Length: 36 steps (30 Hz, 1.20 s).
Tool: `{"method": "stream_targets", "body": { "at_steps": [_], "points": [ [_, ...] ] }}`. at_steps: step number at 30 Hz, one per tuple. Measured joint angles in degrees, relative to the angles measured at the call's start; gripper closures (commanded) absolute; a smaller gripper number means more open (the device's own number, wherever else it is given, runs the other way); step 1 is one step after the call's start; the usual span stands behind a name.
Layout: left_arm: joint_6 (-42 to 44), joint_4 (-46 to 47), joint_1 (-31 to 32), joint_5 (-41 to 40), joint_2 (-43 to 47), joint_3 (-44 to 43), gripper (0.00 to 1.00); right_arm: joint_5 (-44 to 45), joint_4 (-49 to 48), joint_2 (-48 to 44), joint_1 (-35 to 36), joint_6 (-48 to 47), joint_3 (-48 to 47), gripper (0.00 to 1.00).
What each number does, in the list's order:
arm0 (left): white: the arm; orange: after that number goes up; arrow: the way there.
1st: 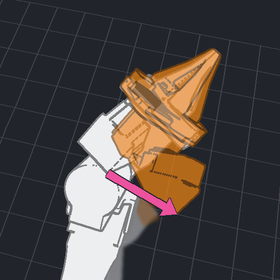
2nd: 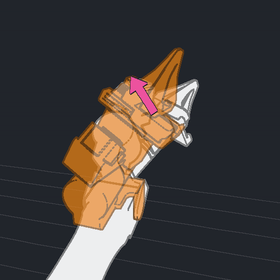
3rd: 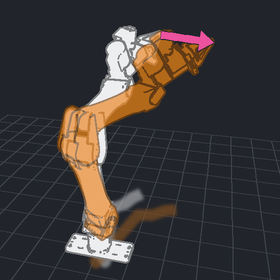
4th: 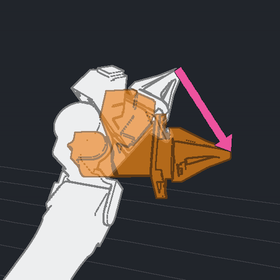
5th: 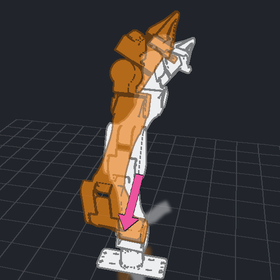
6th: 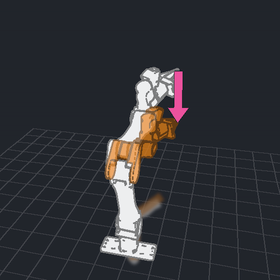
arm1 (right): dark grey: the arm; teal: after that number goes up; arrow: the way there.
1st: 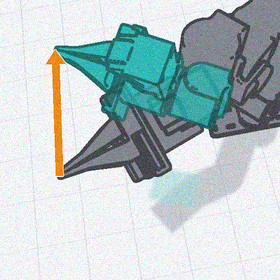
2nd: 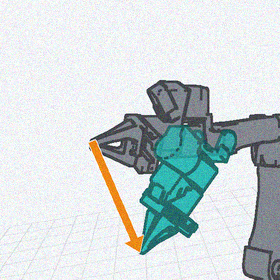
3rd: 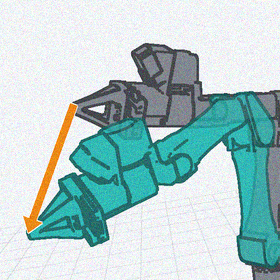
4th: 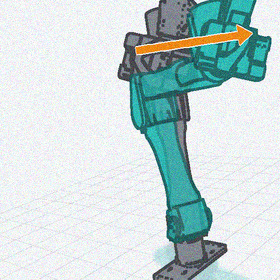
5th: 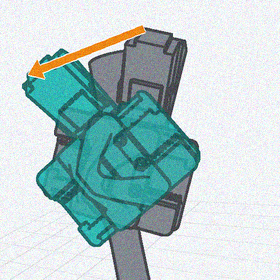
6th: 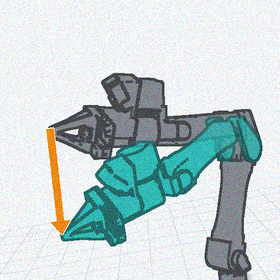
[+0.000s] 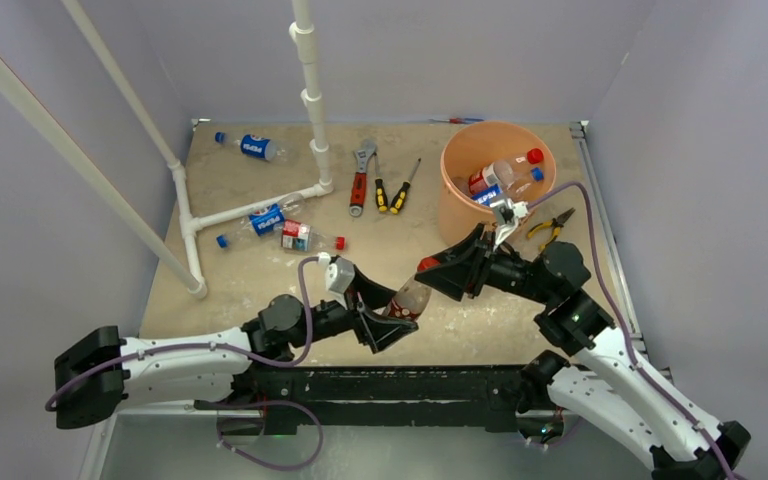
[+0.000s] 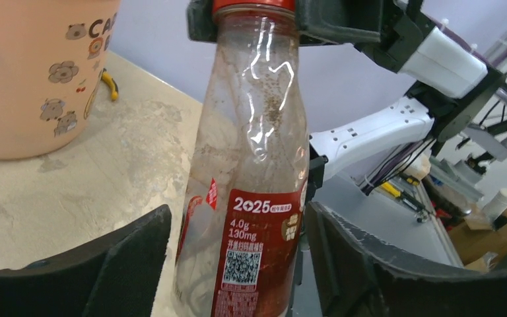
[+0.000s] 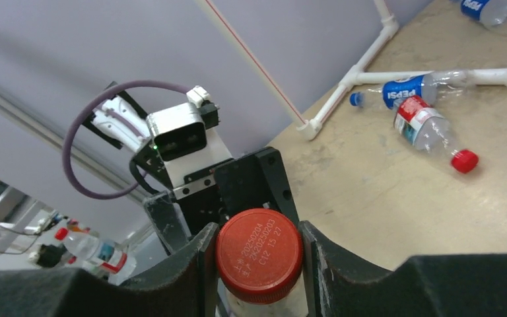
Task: Put the plastic bottles in the bin
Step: Place the plastic bottle in the trash bin.
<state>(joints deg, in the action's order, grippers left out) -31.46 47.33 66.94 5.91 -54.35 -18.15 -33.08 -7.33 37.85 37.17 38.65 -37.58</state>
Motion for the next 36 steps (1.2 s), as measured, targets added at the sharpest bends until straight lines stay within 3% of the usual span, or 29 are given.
{"method": "stream_targets", "body": {
  "at_steps": [4, 9, 15, 20, 23, 26, 30, 36],
  "points": [
    [-0.74, -4.55, 0.26, -4.96, 3.58, -0.02, 0.03, 3.45, 4.59, -0.52, 0.09, -2.38, -2.99, 1.0],
    [-1.09, -11.02, 0.26, -13.97, 15.23, 0.76, 0.01, 15.02, 12.74, 0.11, 0.37, -9.27, -19.47, 1.0],
    [-2.36, -18.53, 0.26, -24.5, 27.71, 2.01, 0.01, 41.2, 13.35, 0.17, 0.44, -16.2, -32.68, 1.0],
    [-3.1, -25.49, 0.26, -28.68, 29.59, 2.14, 0.01, 62.25, 12.79, 6.4, 0.37, -23.1, -36.11, 1.0],
    [-4.2, -30.6, 0.26, -31.01, 28.92, 2.08, 0.02, 69.81, 11.91, 13.6, -0.35, -26.36, -37.33, 1.0],
    [-5.62, -35.32, 0.26, -33.4, 27.19, 1.4, 0.03, 70.14, 12.37, 21.77, -4.39, -26.51, -38.05, 1.0],
    [-8.15, -42.32, 0.26, -36.37, 23.56, -1.79, 0.04, 63.95, 14.75, 31.65, -14.82, -23.1, -36.39, 1.0],
    [-11.02, -48.92, 0.26, -38.36, 20.44, -5.53, 0.04, 59.87, 14.51, 34.6, -19.23, -18.51, -30.56, 1.0]
  ]
}}
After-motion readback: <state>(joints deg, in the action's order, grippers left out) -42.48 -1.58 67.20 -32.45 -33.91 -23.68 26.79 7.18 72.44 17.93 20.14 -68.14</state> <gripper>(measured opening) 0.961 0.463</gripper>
